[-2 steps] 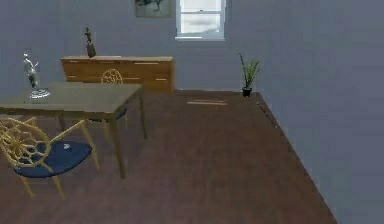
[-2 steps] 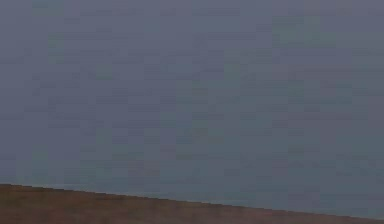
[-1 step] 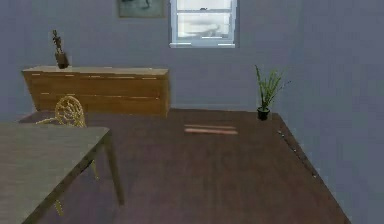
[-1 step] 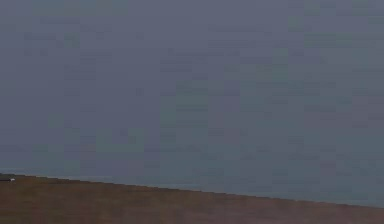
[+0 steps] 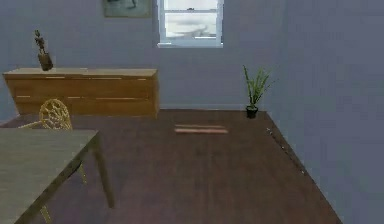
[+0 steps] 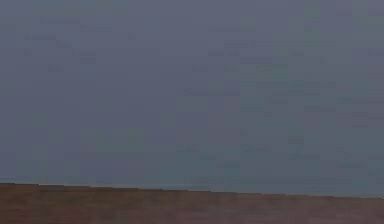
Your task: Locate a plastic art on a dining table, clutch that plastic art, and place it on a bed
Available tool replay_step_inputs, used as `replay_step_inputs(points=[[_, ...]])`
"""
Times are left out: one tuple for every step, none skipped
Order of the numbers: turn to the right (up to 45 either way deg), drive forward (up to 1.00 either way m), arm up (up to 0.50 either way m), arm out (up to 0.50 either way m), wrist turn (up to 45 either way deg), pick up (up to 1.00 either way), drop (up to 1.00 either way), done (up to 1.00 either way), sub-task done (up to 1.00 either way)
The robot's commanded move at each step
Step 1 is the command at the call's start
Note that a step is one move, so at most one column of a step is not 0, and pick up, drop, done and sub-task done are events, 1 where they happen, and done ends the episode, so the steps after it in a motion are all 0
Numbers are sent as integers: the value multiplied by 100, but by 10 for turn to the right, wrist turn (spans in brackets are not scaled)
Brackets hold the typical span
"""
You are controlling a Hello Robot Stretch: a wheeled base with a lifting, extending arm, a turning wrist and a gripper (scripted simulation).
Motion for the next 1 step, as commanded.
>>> replay_step_inputs(points=[[0,15,0,0,0,0,0,0,0]])
